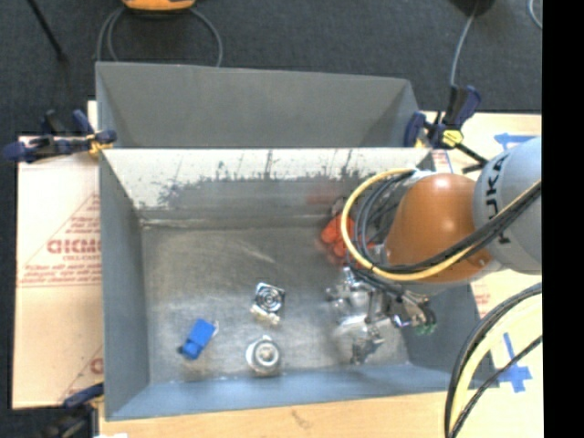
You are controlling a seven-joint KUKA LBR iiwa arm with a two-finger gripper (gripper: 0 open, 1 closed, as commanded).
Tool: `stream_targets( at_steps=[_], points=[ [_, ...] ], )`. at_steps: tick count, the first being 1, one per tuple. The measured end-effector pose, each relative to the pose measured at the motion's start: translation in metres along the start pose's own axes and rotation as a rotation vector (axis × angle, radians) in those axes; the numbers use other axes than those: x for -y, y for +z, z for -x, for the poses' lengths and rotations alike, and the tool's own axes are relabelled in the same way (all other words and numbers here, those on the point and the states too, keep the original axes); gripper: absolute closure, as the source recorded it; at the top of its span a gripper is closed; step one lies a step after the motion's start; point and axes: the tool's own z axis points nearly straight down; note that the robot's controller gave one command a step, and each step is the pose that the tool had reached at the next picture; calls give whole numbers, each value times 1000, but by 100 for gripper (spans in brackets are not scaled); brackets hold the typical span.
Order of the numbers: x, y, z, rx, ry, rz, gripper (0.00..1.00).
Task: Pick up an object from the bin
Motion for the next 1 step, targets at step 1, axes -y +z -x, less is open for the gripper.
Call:
stream_targets(
  at_steps=[1],
  points=[
    [25, 21, 24, 19, -318, 10, 0]
  ],
)
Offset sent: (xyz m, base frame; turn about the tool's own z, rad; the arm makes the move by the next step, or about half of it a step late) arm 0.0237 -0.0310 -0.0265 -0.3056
